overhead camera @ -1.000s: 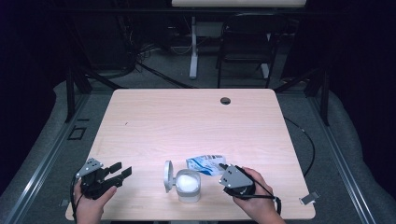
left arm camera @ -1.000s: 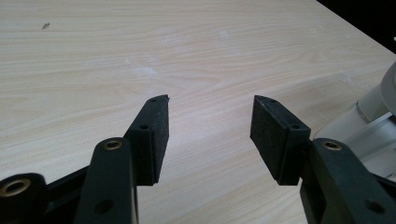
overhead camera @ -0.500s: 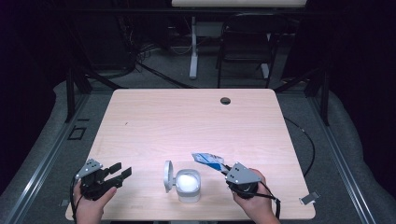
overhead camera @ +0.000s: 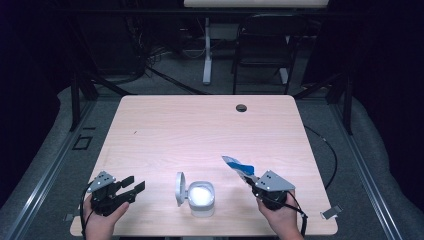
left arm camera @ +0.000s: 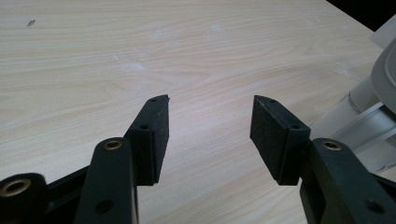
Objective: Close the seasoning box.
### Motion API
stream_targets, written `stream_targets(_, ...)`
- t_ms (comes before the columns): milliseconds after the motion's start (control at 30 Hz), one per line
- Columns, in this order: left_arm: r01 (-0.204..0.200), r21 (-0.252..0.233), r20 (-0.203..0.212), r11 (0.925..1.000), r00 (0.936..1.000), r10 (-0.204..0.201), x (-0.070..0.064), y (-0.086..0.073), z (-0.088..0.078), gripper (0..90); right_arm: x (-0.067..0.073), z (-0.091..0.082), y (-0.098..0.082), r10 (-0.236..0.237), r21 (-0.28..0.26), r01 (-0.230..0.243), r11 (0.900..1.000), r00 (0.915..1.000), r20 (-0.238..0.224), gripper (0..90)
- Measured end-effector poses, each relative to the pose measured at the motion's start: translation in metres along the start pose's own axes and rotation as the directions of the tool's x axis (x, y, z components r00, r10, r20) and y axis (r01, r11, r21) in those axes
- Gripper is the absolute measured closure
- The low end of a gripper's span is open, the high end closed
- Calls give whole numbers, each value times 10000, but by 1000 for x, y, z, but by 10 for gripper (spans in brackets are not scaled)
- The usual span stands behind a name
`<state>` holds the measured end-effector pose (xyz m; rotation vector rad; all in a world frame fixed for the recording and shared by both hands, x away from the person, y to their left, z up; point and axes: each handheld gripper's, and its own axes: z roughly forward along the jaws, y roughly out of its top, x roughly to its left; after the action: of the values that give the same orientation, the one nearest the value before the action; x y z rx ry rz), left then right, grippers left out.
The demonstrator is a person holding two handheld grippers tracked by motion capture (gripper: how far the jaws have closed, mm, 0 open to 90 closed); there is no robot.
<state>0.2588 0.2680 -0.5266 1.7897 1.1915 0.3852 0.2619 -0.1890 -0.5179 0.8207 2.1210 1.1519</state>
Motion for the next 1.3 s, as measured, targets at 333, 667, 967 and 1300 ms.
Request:
stream_targets(333, -37, 51, 36, 10000, 10000, 37, 0, 0, -1, 476, -15, 6, -12, 1106, 31, -1107, 9939, 9937, 200, 894)
stream_targets(667, -19, 86, 18, 10000, 10000, 19, 0, -1, -1, 477, -28, 12, -22, 1845, 276, -1858, 9822, 9819, 431, 894)
stream_targets(967, 2, 168, 28, 9999, 10000, -2, 1, -2, 0, 477, -35, 19, -32, 2329, 653, -2372, 9693, 9702, 662, 894)
stream_targets(1300, -3, 115, 12, 9999, 10000, 3, 1, -3, 1, 477, -36, 26, -39, 2503, 997, -2568, 9613, 9654, 730, 889)
